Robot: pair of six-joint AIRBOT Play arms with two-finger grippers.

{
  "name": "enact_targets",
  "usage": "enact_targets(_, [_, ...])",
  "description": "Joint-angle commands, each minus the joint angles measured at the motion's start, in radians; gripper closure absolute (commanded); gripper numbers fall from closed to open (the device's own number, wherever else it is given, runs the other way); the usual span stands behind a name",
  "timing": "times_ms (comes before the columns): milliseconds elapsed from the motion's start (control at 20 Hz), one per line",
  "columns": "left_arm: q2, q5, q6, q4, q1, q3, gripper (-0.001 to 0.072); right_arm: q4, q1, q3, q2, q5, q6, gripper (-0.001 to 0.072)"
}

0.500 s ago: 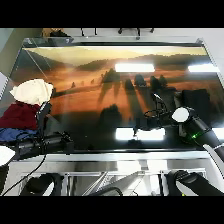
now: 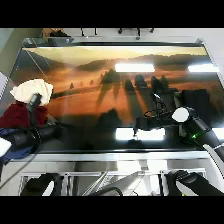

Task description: Fold the shirts.

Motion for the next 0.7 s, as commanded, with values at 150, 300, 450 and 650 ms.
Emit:
enact_targets(150, [-0.375, 0.078, 0.075, 0.106, 0.436, 0.326, 0.0015, 0.000, 0.001, -0.001, 0.000, 0.001, 0.000, 0.0691])
enact_targets(300, [-0.613, 0.137, 0.158, 0.108, 0.584, 0.488, 0.0016, 0.000, 0.001, -0.001, 0.000, 0.001, 0.000, 0.0691])
enact_targets(450, [-0.846, 0.230, 0.154, 0.218, 0.626, 0.658, 0.0016, 0.000, 0.001, -0.001, 0.000, 0.001, 0.000, 0.0691])
enact_targets(650, [-1.115, 0.377, 0.154, 0.361, 0.613, 0.845, 0.0016, 0.000, 0.001, -0.001, 0.000, 0.001, 0.000, 0.0691])
